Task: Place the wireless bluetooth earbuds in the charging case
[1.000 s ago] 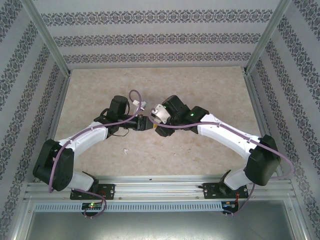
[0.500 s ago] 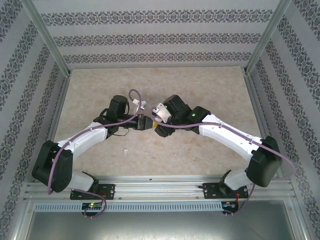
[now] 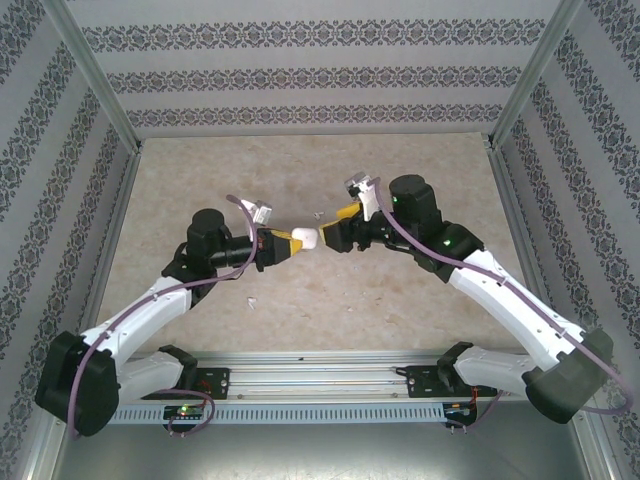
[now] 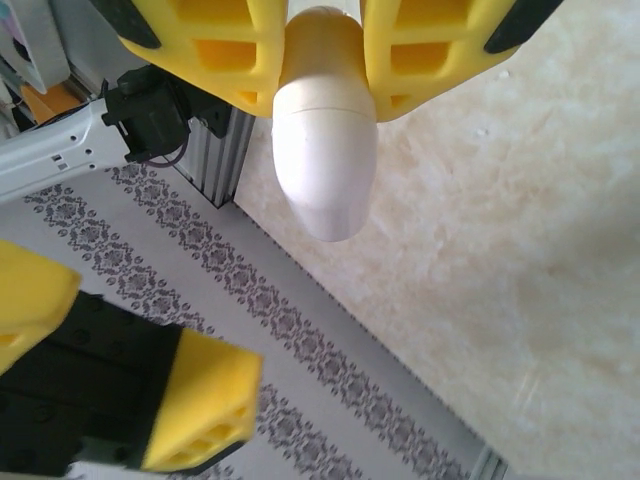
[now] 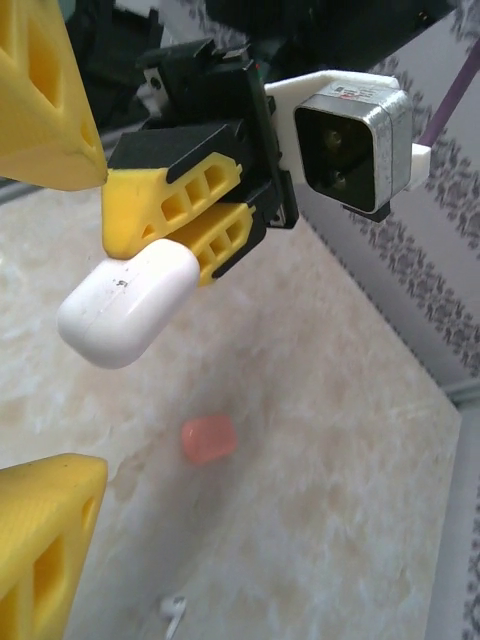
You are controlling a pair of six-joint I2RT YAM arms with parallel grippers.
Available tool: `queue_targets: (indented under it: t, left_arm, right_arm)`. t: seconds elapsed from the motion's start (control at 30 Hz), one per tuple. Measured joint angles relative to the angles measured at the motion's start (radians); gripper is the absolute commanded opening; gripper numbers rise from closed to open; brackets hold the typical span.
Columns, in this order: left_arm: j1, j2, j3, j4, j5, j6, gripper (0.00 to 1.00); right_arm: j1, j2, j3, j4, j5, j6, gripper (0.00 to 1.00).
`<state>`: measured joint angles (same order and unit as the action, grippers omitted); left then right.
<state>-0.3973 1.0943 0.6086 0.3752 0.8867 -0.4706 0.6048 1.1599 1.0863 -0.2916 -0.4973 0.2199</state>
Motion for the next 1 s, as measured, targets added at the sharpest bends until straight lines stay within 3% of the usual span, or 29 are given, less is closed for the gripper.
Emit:
queue_targets:
  t: [0.43, 1.0]
  left_arm:
    - [0.000, -0.047, -0.046, 0.254, 0.043, -0.012, 0.00]
    - [0.017, -0.047, -0.069, 0.307, 0.018, -0.043, 0.00]
  right_arm:
    - [0.022, 0.131, 0.000, 0.090, -0.193, 0.109, 0.65]
    - [-0.039, 0.220, 0.030, 0.159, -0.368, 0.264, 0.62]
